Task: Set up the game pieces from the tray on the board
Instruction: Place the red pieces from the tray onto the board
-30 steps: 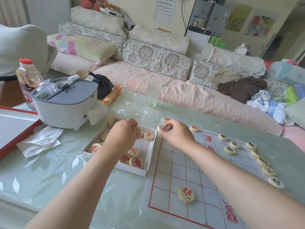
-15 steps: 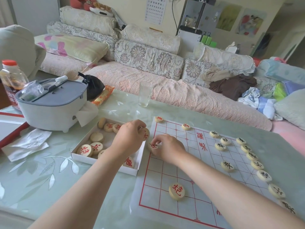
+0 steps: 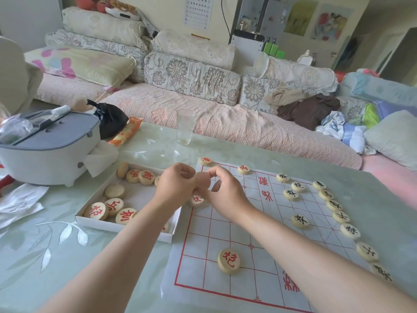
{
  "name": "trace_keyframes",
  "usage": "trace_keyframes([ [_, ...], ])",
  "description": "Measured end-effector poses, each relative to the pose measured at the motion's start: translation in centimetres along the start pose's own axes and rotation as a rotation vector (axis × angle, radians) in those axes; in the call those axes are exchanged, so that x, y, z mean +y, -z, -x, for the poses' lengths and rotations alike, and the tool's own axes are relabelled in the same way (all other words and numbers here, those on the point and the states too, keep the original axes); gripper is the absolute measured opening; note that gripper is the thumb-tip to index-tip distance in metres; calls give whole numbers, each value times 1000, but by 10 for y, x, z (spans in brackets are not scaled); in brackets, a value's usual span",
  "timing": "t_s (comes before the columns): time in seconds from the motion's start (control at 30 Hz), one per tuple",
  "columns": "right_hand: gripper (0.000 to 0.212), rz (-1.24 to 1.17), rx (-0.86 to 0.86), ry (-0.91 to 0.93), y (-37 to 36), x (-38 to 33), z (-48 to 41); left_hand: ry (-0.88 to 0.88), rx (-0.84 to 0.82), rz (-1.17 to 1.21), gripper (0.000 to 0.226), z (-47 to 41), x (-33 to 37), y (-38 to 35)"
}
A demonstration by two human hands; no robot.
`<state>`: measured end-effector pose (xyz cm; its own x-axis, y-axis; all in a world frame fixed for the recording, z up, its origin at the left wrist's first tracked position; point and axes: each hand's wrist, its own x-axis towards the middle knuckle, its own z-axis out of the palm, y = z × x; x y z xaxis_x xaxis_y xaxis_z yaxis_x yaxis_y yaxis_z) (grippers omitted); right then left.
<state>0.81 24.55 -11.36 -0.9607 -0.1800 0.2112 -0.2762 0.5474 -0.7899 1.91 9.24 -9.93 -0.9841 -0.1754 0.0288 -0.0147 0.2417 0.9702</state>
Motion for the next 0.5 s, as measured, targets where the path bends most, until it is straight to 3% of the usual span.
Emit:
trace_keyframes([
  [0.1,31,102,22,-13,9,16,-4,-130,-10,-372,22,-4,-5,-10],
  [0.23,32,339,117,-139,28,51,-19,-379,-133,-806,28,-13,-16,-19],
  [0.4,24,554,169,-308,59,84,-33,-383,-358,-935,39,-16,-23,-28],
  [0.5,22,573,172,-347,68,94,-41,-375,-394,-998,38,-20,-27,-35],
])
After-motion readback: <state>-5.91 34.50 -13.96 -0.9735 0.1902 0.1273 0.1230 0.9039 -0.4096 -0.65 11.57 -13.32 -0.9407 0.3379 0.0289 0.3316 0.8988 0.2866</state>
